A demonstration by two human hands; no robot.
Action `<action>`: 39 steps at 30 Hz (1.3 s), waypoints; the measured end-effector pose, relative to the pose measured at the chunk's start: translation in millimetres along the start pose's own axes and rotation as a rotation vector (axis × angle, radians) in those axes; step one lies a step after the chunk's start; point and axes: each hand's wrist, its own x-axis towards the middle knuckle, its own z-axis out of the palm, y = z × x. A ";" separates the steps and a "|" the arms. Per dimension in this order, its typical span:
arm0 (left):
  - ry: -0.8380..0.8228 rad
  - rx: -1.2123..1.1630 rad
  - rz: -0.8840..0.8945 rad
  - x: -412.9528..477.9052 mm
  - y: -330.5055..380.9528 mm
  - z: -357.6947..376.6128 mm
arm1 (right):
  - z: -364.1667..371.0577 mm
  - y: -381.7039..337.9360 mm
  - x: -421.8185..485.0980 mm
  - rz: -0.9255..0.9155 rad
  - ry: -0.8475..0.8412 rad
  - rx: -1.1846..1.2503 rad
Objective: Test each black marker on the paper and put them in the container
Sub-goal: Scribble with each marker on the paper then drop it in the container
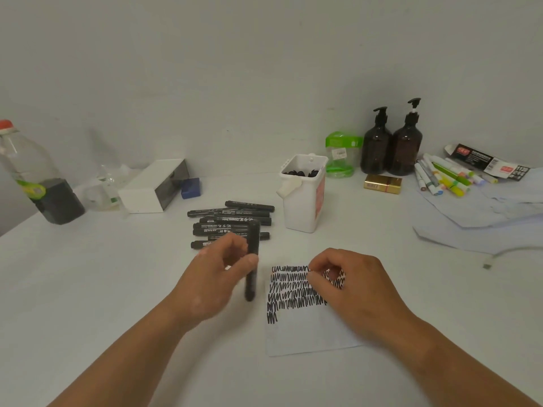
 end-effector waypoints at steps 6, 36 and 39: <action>-0.186 -0.823 -0.131 -7.2 4.2 26.1 | 6.5 -12.5 -4.6 -0.063 -0.193 0.098; -0.161 0.163 0.456 -34.6 22.6 51.7 | 33.2 -32.9 -12.2 0.058 -0.005 0.649; -0.147 0.189 0.437 -36.5 24.9 51.5 | 35.5 -31.5 -12.4 0.061 -0.014 0.704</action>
